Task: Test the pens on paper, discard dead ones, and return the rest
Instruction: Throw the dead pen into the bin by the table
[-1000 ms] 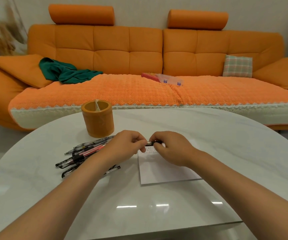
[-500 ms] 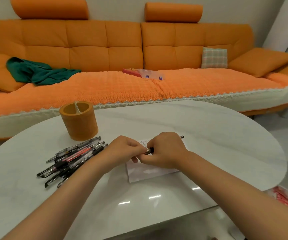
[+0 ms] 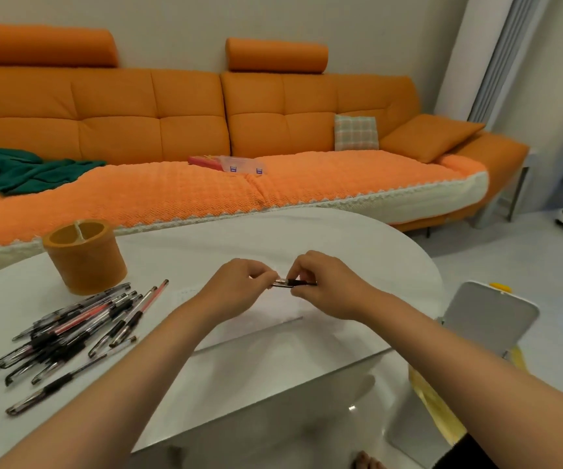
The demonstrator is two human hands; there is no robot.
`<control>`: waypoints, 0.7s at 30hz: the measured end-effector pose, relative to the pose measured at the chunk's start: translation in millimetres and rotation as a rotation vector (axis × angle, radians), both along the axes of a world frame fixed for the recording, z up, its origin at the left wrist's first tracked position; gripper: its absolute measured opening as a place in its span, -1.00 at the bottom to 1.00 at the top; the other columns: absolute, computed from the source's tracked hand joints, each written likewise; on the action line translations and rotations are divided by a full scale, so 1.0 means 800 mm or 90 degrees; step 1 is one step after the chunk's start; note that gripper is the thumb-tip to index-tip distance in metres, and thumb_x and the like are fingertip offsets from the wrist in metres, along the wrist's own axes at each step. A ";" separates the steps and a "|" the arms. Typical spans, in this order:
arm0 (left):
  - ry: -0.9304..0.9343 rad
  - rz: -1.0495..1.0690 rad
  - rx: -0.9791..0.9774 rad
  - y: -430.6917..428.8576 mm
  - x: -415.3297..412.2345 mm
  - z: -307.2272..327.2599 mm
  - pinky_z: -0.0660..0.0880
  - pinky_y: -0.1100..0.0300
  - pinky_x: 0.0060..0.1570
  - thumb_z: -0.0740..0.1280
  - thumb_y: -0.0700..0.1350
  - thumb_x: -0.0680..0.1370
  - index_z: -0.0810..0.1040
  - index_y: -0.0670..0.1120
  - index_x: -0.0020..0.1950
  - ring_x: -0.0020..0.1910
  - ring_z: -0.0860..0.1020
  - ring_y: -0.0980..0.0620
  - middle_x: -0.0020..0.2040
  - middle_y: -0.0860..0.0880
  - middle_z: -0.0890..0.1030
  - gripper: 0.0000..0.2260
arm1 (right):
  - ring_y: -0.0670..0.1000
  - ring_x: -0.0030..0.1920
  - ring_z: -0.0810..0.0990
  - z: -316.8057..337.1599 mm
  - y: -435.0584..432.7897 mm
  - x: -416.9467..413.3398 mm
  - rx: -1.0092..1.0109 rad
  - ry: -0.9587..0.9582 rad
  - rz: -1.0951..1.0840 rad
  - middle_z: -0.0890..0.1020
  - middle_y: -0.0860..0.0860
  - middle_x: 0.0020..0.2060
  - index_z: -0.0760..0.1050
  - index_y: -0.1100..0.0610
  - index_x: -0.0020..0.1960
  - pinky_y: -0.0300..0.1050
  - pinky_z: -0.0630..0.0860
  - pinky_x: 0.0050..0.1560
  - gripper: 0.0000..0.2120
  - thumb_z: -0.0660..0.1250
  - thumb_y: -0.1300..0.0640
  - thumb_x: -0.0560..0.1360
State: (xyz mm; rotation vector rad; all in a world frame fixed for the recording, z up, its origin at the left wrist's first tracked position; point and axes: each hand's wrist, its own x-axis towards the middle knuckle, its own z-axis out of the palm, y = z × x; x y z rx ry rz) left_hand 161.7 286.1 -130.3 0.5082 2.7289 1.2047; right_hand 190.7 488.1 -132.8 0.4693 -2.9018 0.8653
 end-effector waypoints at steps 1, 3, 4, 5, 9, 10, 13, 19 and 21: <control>0.015 -0.016 -0.007 0.019 0.000 0.001 0.40 0.24 -0.21 0.28 0.04 0.62 0.70 0.04 -0.02 -0.16 0.57 0.07 -0.16 0.10 0.65 -0.79 | -0.14 -0.17 0.48 0.005 0.020 0.007 0.005 0.002 -0.019 0.47 -0.14 -0.17 0.56 -0.03 0.03 -0.23 0.35 -0.16 -0.91 0.41 0.07 0.53; 0.044 -0.048 -0.005 0.062 0.000 0.001 0.38 0.29 -0.15 0.28 0.03 0.63 0.66 0.06 0.11 -0.09 0.52 0.19 -0.06 0.21 0.60 -0.82 | -0.12 -0.17 0.50 0.012 0.066 0.020 0.021 0.003 -0.066 0.52 -0.16 -0.16 0.57 -0.09 0.03 -0.21 0.38 -0.17 -0.93 0.40 0.02 0.55; 0.051 -0.058 -0.001 0.082 0.000 0.000 0.40 0.27 -0.10 0.28 0.04 0.63 0.63 0.06 0.18 -0.06 0.51 0.19 0.00 0.19 0.59 -0.80 | -0.13 -0.18 0.50 0.014 0.087 0.025 0.022 0.004 -0.091 0.54 -0.17 -0.16 0.57 -0.10 0.05 -0.20 0.38 -0.18 -0.92 0.39 0.01 0.55; 0.052 -0.069 -0.002 0.106 0.000 -0.002 0.41 0.24 -0.04 0.28 0.05 0.63 0.59 0.06 0.24 -0.01 0.51 0.17 0.06 0.17 0.58 -0.77 | -0.14 -0.20 0.51 0.016 0.112 0.033 0.014 0.004 -0.122 0.56 -0.18 -0.15 0.58 -0.10 0.06 -0.20 0.38 -0.20 -0.91 0.38 0.01 0.56; 0.072 -0.143 -0.042 0.206 0.006 -0.015 0.43 0.19 0.09 0.28 0.05 0.63 0.53 0.05 0.34 0.10 0.52 0.08 0.21 0.09 0.56 -0.71 | -0.14 -0.20 0.53 0.010 0.211 0.066 -0.034 0.015 -0.273 0.60 -0.16 -0.10 0.59 -0.04 0.10 -0.14 0.44 -0.13 -0.87 0.38 0.05 0.55; 0.089 -0.164 -0.065 0.230 0.010 -0.019 0.44 0.16 0.14 0.28 0.05 0.63 0.53 0.05 0.34 0.15 0.51 0.06 0.24 0.07 0.55 -0.70 | -0.11 -0.20 0.53 0.004 0.233 0.074 -0.040 0.021 -0.306 0.61 -0.14 -0.10 0.59 -0.03 0.10 -0.14 0.43 -0.12 -0.87 0.38 0.06 0.55; 0.147 -0.218 -0.151 0.291 0.020 -0.036 0.40 0.06 0.30 0.27 0.06 0.63 0.51 0.05 0.37 0.32 0.42 -0.01 0.34 0.02 0.49 -0.68 | -0.02 -0.13 0.55 -0.019 0.291 0.101 -0.031 0.005 -0.396 0.62 -0.07 -0.11 0.59 0.01 0.08 -0.15 0.39 -0.18 -0.88 0.36 0.09 0.55; 0.244 -0.236 -0.234 0.359 0.029 -0.066 0.30 0.00 0.36 0.21 0.11 0.63 0.43 0.04 0.44 0.38 0.35 -0.06 0.45 -0.01 0.41 -0.60 | 0.11 -0.12 0.61 -0.098 0.361 0.116 0.035 -0.187 -0.458 0.65 0.11 -0.13 0.58 0.13 -0.03 0.00 0.57 -0.09 -0.91 0.32 0.14 0.53; 0.263 -0.225 -0.243 0.367 0.027 -0.075 0.30 0.01 0.35 0.19 0.12 0.63 0.43 0.04 0.44 0.37 0.34 -0.05 0.44 -0.01 0.41 -0.60 | 0.10 -0.16 0.62 -0.124 0.367 0.110 0.044 -0.235 -0.460 0.65 0.10 -0.18 0.58 0.15 -0.08 -0.01 0.58 -0.12 -0.89 0.34 0.11 0.52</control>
